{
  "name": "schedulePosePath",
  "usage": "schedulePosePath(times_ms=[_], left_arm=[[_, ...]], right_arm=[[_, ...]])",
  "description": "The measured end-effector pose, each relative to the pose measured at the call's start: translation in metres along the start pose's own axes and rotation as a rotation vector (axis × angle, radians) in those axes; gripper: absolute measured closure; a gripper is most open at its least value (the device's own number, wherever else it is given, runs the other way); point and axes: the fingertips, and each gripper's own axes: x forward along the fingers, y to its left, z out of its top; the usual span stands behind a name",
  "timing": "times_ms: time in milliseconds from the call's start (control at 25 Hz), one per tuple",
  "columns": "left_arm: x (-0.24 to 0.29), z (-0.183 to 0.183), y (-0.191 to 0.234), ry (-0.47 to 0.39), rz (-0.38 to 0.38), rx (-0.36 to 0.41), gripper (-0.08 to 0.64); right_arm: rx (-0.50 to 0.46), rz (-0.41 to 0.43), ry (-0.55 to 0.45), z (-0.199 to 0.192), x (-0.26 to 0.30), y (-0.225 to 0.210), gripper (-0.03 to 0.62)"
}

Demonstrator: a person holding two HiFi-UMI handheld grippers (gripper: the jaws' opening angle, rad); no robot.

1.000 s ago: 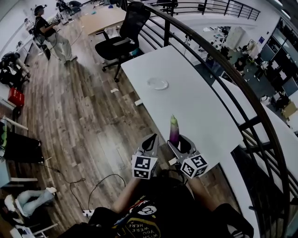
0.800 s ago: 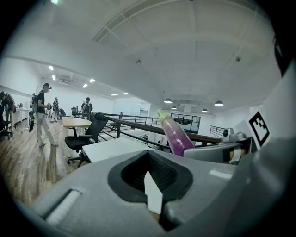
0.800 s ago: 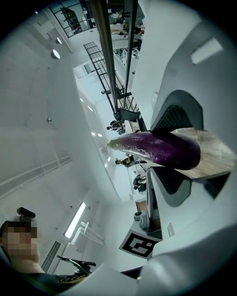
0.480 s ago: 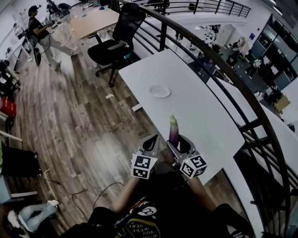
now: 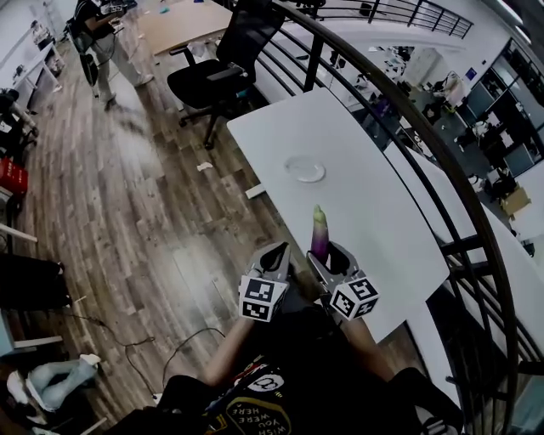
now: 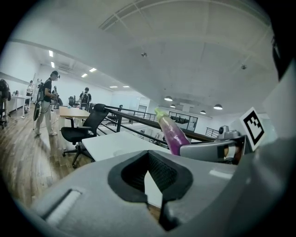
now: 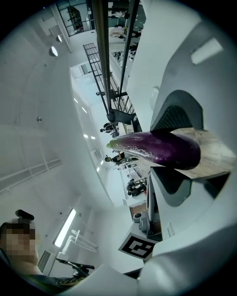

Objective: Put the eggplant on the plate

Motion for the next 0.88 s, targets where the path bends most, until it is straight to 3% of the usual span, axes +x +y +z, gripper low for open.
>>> schedulePosePath(times_ms=[160,480,880], left_arm=[[0.020,0.008,0.026,0.007,0.033,0.000,0.555],[0.089,0.054,0.049,0.001,0.021,0.047,0.555],[0.167,0.066,0.067,0.074,0.034,0.029,0.555]], right_arm=[[-0.010,0.019,0.001,0.011,0.026,-0.013,0.356],[-0.003,0.023,-0.045,0.054,0.067,-0.060,0.356],[0.062,-0.007,-0.024,0.063,0.102,-0.148,0.356]])
